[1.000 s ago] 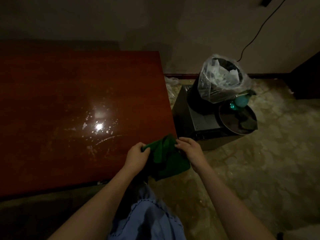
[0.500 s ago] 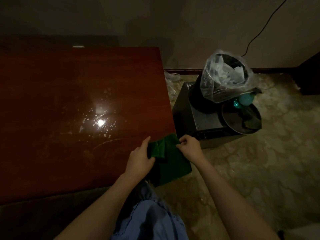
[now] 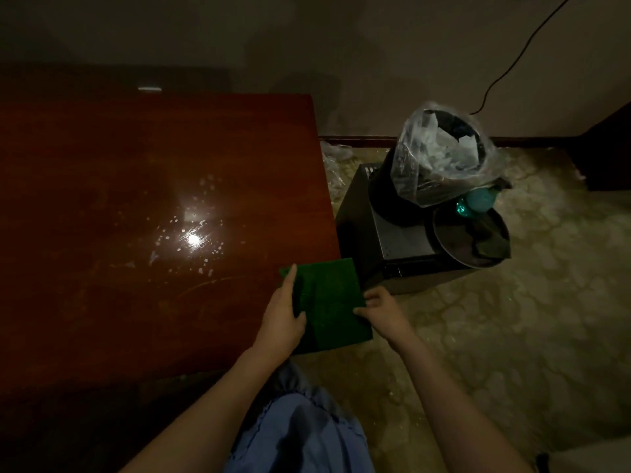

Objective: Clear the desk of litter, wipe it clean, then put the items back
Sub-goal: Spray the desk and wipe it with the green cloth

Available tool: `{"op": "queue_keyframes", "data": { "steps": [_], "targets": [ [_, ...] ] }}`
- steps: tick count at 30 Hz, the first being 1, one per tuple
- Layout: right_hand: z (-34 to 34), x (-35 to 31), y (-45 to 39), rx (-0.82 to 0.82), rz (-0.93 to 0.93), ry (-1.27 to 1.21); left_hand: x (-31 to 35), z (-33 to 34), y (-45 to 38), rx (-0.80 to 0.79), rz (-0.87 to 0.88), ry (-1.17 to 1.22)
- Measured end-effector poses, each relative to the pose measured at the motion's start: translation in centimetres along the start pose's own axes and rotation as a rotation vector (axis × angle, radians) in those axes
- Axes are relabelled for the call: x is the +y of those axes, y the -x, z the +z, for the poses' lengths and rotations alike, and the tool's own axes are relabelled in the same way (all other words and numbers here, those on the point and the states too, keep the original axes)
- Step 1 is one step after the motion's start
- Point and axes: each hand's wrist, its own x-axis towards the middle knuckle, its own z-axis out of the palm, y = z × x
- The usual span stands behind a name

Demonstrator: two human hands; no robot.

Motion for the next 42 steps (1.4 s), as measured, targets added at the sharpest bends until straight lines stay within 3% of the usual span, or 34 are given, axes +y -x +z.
{"op": "queue_keyframes", "data": {
  "steps": [4,7,10,19,25,29,31,35,38,42],
  "targets": [
    [-0.4,-0.2,1.1,-0.04,-0.145,0.04,0.5,-0.2,0.5,-0.084,0.008,-0.061],
    [-0.2,-0.4,1.9,-0.097,-0.254,0.224,0.8,-0.2,0.9,-0.122,-0.008,-0.145],
    [-0.2,-0.5,2.7,0.024,-0.34,0.407,0.7,-0.6,1.2,-0.164,0.028,-0.246],
    [-0.6,2.1,6.1,0.303,-0.547,0.423,0.5,-2.4,4.1,-0.162,0.17,-0.339],
    [0.1,1.7,6.8,0.051,-0.328,0.265,-0.6,-2.6,5.8,-0.177,0.055,-0.128],
    [3.0,2.1,4.0,0.057,-0.272,0.257,-2.3,-2.4,5.1,-0.056,-0.08,-0.2],
    [4.0,2.8,3.0,0.185,-0.305,0.343,-3.2,-2.3,5.1,0.003,-0.092,-0.239],
    [5.1,4.1,3.3,0.456,-0.745,0.631,-4.1,-1.5,5.9,0.093,0.129,-0.485],
    [6.3,4.2,3.0,0.28,-1.09,0.742,-4.2,-0.8,5.7,0.03,0.235,-0.567],
    [7.0,2.4,1.4,0.0,-1.241,0.953,-4.7,-1.3,5.0,-0.045,0.332,-0.68]
  ]
}}
